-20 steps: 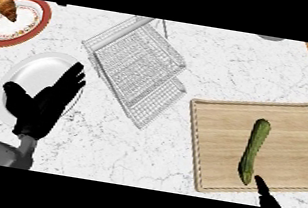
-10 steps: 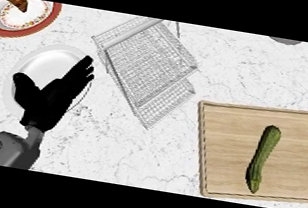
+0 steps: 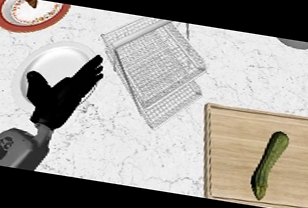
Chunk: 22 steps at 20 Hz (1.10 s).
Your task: Pick the squash from the tray and place it in the tiered basket
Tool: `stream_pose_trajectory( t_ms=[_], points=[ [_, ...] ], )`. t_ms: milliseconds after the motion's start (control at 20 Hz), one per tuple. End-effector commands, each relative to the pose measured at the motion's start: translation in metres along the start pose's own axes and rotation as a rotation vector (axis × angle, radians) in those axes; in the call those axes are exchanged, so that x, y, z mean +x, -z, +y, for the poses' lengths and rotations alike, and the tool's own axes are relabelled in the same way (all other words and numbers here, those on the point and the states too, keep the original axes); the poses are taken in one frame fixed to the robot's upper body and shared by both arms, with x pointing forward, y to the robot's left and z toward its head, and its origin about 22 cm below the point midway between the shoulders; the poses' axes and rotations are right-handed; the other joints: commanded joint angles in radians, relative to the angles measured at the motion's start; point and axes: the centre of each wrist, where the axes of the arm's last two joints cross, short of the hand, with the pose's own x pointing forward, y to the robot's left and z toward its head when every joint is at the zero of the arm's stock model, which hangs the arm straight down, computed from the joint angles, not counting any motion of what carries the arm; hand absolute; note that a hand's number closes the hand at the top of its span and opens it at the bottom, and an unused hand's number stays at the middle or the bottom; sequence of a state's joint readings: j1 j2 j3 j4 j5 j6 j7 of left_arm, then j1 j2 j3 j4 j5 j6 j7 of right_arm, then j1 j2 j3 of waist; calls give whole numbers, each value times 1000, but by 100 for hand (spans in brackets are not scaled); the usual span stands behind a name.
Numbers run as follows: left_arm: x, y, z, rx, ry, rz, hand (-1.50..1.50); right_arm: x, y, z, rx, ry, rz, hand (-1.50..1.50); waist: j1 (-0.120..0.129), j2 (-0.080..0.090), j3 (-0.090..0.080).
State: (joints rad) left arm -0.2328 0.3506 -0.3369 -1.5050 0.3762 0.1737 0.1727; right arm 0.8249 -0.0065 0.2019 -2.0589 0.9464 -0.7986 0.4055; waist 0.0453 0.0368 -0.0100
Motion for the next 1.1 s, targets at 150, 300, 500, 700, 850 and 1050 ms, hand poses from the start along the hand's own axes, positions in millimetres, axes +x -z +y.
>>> stream_pose_trajectory(
  t_ms=[150, 300, 500, 700, 850, 1050],
  points=[
    [4, 6, -3, -10, 10, -7, 0, 25, 12, 9, 23, -178, 158, -150, 8, -5, 3],
    [-6, 8, -6, -1, -15, 7, 0, 53, 16, 11, 37, -237, 187, -150, -3, -11, 3],
    [-13, 3, 0, 27, -23, 29, 0, 99, 11, 36, 70, -272, 200, -150, -12, -25, 6],
    [-18, 1, 5, 18, -17, 36, 0, 127, 24, 69, 101, -318, 245, -150, -23, -30, 9],
    [-13, 4, 8, 38, -5, 22, 0, 135, 12, 82, 86, -342, 244, -150, -33, -34, 9],
    [-17, -4, -2, 29, -23, 44, 0, 135, 19, 91, 55, -358, 257, -150, -37, -37, 10]
  ],
)
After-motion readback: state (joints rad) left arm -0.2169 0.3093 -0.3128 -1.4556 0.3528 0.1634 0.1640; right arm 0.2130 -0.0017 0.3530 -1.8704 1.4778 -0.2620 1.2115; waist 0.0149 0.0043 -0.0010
